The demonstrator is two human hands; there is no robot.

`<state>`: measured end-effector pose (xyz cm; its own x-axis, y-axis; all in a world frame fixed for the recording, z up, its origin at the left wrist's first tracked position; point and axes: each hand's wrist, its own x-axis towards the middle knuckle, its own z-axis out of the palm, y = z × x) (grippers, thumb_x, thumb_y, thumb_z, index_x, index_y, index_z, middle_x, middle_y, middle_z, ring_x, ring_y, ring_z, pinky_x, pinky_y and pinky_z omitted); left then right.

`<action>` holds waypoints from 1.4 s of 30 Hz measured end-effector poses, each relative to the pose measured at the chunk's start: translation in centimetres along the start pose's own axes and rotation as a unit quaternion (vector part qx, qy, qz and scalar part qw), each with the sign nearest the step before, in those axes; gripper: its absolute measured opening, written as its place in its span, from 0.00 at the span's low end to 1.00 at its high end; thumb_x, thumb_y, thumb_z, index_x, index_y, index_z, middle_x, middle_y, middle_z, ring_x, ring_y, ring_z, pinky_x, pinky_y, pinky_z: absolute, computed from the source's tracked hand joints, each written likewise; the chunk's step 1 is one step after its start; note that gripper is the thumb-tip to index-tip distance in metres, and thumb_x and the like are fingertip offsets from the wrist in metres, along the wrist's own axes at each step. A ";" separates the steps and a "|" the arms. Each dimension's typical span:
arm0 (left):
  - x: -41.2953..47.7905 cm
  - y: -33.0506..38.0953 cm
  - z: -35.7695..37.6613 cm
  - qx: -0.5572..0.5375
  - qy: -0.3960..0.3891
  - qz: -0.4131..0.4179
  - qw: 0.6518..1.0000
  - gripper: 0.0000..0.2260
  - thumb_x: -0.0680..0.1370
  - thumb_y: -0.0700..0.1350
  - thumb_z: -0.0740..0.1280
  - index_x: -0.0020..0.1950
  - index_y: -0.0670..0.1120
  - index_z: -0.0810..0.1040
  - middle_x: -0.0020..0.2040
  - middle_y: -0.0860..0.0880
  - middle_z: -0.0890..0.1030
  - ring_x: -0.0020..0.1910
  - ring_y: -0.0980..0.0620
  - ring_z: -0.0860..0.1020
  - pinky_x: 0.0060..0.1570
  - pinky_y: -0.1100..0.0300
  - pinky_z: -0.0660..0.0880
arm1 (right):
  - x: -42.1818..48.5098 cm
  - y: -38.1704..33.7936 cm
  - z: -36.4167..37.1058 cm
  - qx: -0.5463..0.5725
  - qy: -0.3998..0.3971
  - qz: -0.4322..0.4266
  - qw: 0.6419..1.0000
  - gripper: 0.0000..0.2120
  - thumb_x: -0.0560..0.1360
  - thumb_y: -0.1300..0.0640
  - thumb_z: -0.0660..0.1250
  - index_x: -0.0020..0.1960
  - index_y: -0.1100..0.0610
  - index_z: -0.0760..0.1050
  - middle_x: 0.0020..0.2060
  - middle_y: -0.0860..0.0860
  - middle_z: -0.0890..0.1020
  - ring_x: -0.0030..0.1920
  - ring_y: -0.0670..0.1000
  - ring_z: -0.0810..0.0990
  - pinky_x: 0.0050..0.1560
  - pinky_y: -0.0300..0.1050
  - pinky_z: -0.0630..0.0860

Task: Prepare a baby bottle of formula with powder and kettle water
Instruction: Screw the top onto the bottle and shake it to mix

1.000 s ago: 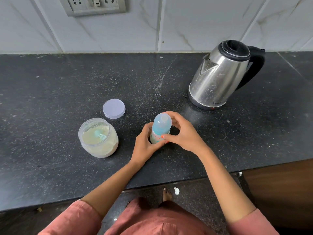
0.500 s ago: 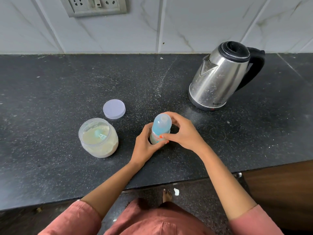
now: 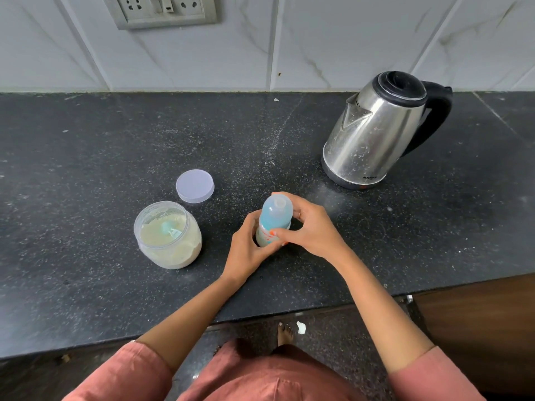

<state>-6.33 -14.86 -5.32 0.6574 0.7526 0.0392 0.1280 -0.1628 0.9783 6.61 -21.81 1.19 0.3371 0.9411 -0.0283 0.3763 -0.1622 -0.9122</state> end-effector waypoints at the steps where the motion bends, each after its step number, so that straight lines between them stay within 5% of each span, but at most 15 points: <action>1: 0.0 0.0 0.0 0.004 0.001 0.001 1.000 0.26 0.67 0.42 0.76 0.55 0.61 0.67 0.53 0.61 0.77 0.54 0.67 0.75 0.51 0.74 0.70 | -0.1 0.0 0.2 0.004 0.014 -0.002 1.000 0.29 0.65 0.67 0.74 0.55 0.41 0.71 0.50 0.37 0.78 0.52 0.34 0.77 0.56 0.30 0.72; 9: 0.0 -0.4 0.1 0.038 0.015 0.000 0.999 0.25 0.67 0.44 0.76 0.57 0.55 0.68 0.51 0.63 0.77 0.52 0.68 0.75 0.50 0.73 0.71 | -1.1 -0.2 2.5 -0.023 0.139 -0.016 0.990 0.21 0.64 0.60 0.75 0.54 0.48 0.75 0.44 0.43 0.82 0.47 0.44 0.81 0.49 0.39 0.78; 16: 0.0 -0.3 0.2 0.054 0.025 -0.002 0.998 0.25 0.67 0.43 0.76 0.57 0.54 0.68 0.49 0.61 0.77 0.50 0.63 0.77 0.49 0.66 0.73 | -1.3 -0.4 4.4 -0.058 0.230 0.002 0.971 0.21 0.64 0.58 0.75 0.56 0.52 0.75 0.44 0.47 0.83 0.44 0.45 0.80 0.44 0.33 0.74; 25: -0.1 0.0 0.2 0.052 0.024 0.003 0.998 0.25 0.69 0.42 0.74 0.60 0.54 0.67 0.51 0.65 0.75 0.51 0.72 0.73 0.49 0.75 0.69 | -1.4 -0.2 3.1 -0.003 0.159 0.016 0.987 0.30 0.63 0.61 0.76 0.63 0.53 0.71 0.53 0.43 0.78 0.55 0.42 0.77 0.56 0.29 0.71; 29: 0.0 -0.1 0.1 0.062 0.011 0.003 0.998 0.26 0.69 0.41 0.73 0.61 0.55 0.66 0.53 0.64 0.74 0.52 0.74 0.72 0.50 0.77 0.68 | -1.3 0.1 3.3 -0.008 0.119 0.044 0.992 0.31 0.64 0.60 0.77 0.64 0.53 0.70 0.50 0.44 0.78 0.53 0.43 0.76 0.47 0.20 0.67; 35: 0.0 -0.2 -1.0 0.117 -0.024 0.003 0.993 0.25 0.70 0.43 0.72 0.66 0.49 0.69 0.57 0.61 0.74 0.56 0.62 0.73 0.52 0.76 0.67 | -0.9 1.1 3.4 -0.010 0.089 0.079 0.993 0.31 0.64 0.60 0.76 0.64 0.57 0.69 0.48 0.44 0.76 0.49 0.43 0.74 0.41 0.19 0.67; 38: -0.3 -0.6 -1.8 0.173 -0.037 0.008 0.984 0.29 0.70 0.48 0.73 0.68 0.49 0.66 0.64 0.57 0.73 0.63 0.58 0.71 0.61 0.63 0.68 | -0.7 1.6 3.6 -0.012 0.114 0.087 0.990 0.27 0.63 0.59 0.77 0.59 0.57 0.72 0.47 0.47 0.78 0.46 0.43 0.76 0.38 0.21 0.69; 42: -0.7 -1.3 -2.5 0.269 -0.052 0.000 0.962 0.33 0.73 0.50 0.69 0.73 0.47 0.58 0.75 0.51 0.59 0.74 0.53 0.56 0.68 0.65 0.51 | -0.6 1.4 2.6 0.027 0.178 0.077 0.981 0.20 0.62 0.61 0.77 0.49 0.53 0.73 0.39 0.42 0.78 0.38 0.34 0.77 0.37 0.23 0.70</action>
<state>-8.74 -13.58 -6.08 0.7252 0.6885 -0.0089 0.4746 -0.4905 0.7308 4.70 -21.87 -1.18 0.6700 0.7417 -0.0317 0.2546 -0.2696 -0.9287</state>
